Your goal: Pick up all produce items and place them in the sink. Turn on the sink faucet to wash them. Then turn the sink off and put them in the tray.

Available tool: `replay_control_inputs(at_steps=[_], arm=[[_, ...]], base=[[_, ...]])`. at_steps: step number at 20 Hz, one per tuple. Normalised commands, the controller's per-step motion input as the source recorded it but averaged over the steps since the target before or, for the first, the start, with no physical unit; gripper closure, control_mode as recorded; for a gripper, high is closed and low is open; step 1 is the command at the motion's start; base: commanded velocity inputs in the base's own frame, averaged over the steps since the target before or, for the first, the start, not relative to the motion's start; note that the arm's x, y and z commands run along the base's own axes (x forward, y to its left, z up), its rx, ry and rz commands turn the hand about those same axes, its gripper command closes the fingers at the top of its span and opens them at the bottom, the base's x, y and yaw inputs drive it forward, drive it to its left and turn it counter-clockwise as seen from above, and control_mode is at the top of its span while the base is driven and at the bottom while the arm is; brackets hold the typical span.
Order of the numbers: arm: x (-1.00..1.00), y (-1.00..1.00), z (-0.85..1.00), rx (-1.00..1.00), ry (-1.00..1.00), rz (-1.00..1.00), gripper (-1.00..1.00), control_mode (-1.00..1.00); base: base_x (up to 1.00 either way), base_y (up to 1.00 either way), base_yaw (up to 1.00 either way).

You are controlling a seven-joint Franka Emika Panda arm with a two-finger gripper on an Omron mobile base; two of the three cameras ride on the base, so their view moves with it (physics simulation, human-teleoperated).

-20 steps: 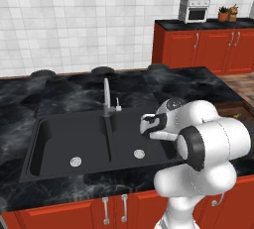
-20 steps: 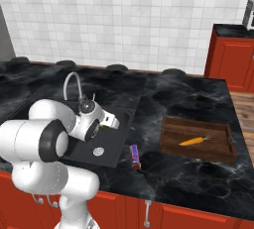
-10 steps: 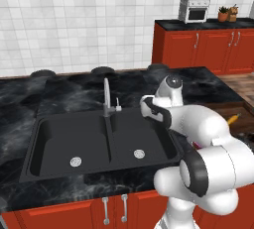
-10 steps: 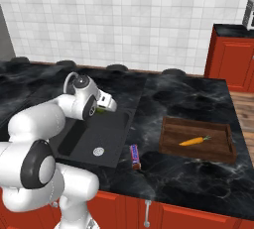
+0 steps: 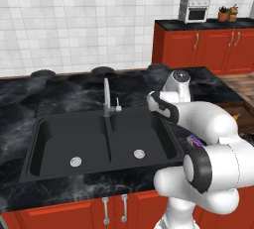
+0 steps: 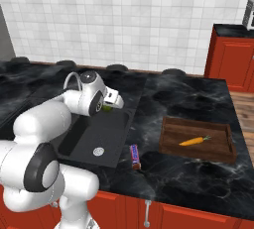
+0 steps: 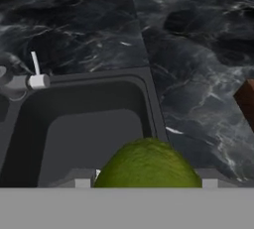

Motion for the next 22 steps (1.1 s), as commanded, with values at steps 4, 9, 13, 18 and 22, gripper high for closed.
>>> replay_control_inputs(at_steps=[4,9,13,18,22], arm=[[-0.07,-0.44,0.0,-0.08,0.0,0.0,1.0,-1.0],[-0.03,-0.47,0.02,-0.03,0.0,0.0,1.0,-1.0],[-0.01,-0.48,0.1,0.0,0.0,0.0,1.0,-1.0],[0.0,-0.52,0.09,0.0,0.0,-0.01,1.0,-1.0],[0.0,-0.56,0.05,0.0,0.01,-0.03,1.0,-1.0]], base=[[0.0,0.0,0.0],[0.0,0.0,0.0],[0.0,0.0,0.0],[0.0,0.0,0.0],[0.0,0.0,0.0]])
